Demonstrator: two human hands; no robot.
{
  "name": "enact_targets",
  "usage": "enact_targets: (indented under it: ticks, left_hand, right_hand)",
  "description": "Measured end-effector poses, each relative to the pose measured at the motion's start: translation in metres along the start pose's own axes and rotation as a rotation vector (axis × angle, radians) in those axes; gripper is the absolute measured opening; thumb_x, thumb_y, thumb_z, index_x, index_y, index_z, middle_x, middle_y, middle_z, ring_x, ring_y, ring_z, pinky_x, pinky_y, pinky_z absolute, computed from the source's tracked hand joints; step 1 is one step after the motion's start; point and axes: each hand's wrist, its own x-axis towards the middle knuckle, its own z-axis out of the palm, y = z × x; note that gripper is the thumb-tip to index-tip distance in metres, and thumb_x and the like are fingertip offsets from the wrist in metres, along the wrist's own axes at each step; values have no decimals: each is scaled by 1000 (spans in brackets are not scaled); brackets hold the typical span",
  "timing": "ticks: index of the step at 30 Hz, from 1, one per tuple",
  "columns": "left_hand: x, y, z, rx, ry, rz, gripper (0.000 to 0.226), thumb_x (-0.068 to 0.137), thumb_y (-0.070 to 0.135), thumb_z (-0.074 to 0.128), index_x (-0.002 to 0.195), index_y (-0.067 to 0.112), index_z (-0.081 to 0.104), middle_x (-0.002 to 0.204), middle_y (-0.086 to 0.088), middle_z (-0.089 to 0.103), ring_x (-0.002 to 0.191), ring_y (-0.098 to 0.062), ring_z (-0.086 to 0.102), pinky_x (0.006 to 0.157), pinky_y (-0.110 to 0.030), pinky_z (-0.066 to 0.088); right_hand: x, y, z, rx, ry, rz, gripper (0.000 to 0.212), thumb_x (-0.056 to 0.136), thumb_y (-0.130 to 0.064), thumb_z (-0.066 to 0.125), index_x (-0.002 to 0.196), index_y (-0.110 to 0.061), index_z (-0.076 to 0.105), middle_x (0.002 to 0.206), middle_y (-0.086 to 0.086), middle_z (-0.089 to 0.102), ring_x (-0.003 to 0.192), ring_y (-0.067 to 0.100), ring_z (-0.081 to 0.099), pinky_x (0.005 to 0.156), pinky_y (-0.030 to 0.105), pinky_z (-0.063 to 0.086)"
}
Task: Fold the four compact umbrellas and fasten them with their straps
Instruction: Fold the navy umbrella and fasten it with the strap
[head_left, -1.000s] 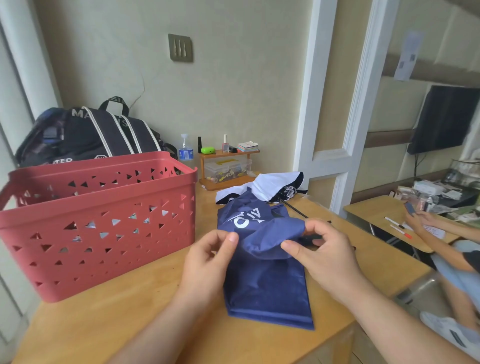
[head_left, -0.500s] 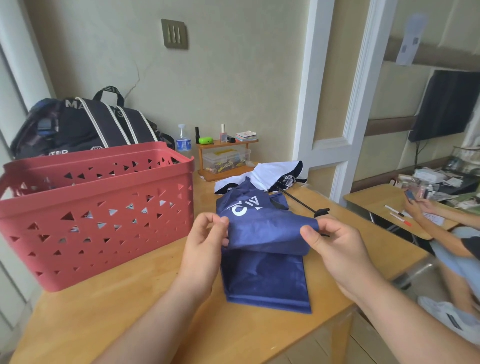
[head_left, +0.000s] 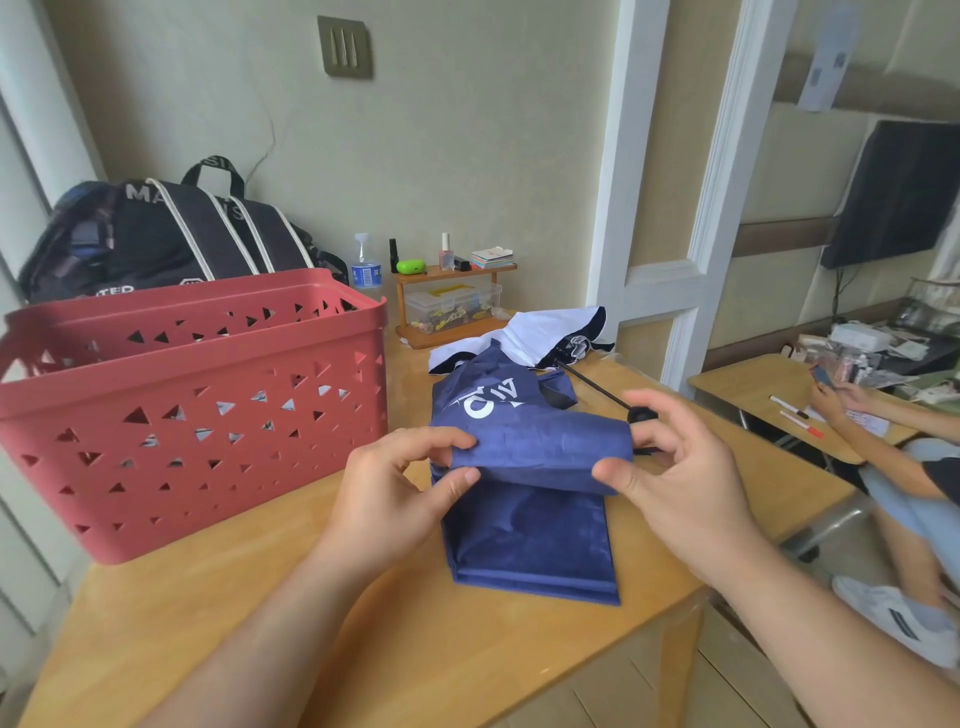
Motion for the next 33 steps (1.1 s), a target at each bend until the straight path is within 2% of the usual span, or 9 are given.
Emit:
enact_targets:
  ticks: [3, 6, 9, 13, 18, 21, 25, 29, 33]
  left_hand:
    - [1, 2, -1, -9, 14, 49, 24, 80, 25, 87, 95, 39, 77, 89, 15, 74, 88, -9, 71, 85, -13, 48]
    - [2, 0, -3, -31, 14, 58, 13, 79, 34, 84, 91, 37, 78, 90, 14, 73, 87, -13, 71, 84, -20, 51]
    - [3, -3, -3, -9, -31, 53, 23, 75, 37, 93, 91, 39, 78, 98, 12, 63, 97, -16, 63, 90, -20, 46]
    - [4, -5, -5, 195, -223, 215, 44, 66, 34, 91, 106, 39, 73, 136, 10, 51, 129, -16, 46, 110, -23, 33]
    - [3, -3, 0, 330, -364, 386, 15, 68, 33, 76, 82, 37, 76, 127, 21, 60, 126, -13, 54, 102, -49, 43]
    - [0, -3, 3, 332, -451, 353, 13, 67, 36, 73, 80, 36, 75, 120, 25, 64, 119, -6, 57, 101, -45, 45]
    - [-1, -8, 5, 243, -502, 273, 17, 64, 28, 76, 80, 35, 76, 115, 24, 68, 114, -2, 60, 101, -38, 48]
    - [-4, -7, 7, 210, -452, 242, 21, 65, 20, 78, 81, 34, 76, 114, 23, 68, 113, -2, 60, 100, -30, 48]
    - [-4, -18, 3, 41, -359, 98, 23, 77, 35, 71, 100, 37, 73, 119, 15, 66, 120, -10, 56, 106, -22, 37]
  right_hand:
    - [-3, -1, -2, -446, -65, -216, 70, 60, -28, 98, 119, -47, 66, 106, -28, 59, 106, 4, 54, 98, 26, 43]
    - [-3, 13, -4, -663, -73, -426, 48, 65, -29, 98, 107, -36, 76, 89, -22, 50, 95, 10, 46, 86, 43, 47]
    - [-5, 23, -6, -658, -5, -524, 19, 74, -29, 92, 90, -28, 81, 84, -10, 45, 87, 17, 45, 77, 42, 47]
    - [-13, 22, -12, -559, -84, -546, 13, 82, -38, 75, 81, -25, 79, 110, -5, 55, 109, 15, 49, 98, 25, 39]
    - [-24, 30, -17, -631, -361, -601, 8, 81, -30, 78, 78, -25, 72, 127, -16, 64, 132, 17, 51, 107, 35, 42]
    - [-29, 31, -16, -551, -465, -473, 13, 86, -40, 71, 87, -27, 70, 117, -24, 67, 127, 10, 55, 103, 37, 47]
    - [-10, 26, -1, -443, -310, -335, 22, 93, -33, 62, 113, -25, 67, 115, -17, 62, 111, 6, 60, 96, 21, 45]
    - [28, 33, 18, -419, -67, 125, 37, 88, -18, 68, 120, -34, 58, 95, -3, 61, 84, 11, 60, 73, 28, 42]
    - [50, 42, 21, -36, -36, 459, 44, 89, -17, 71, 127, -32, 56, 105, 5, 65, 90, 19, 62, 78, 33, 47]
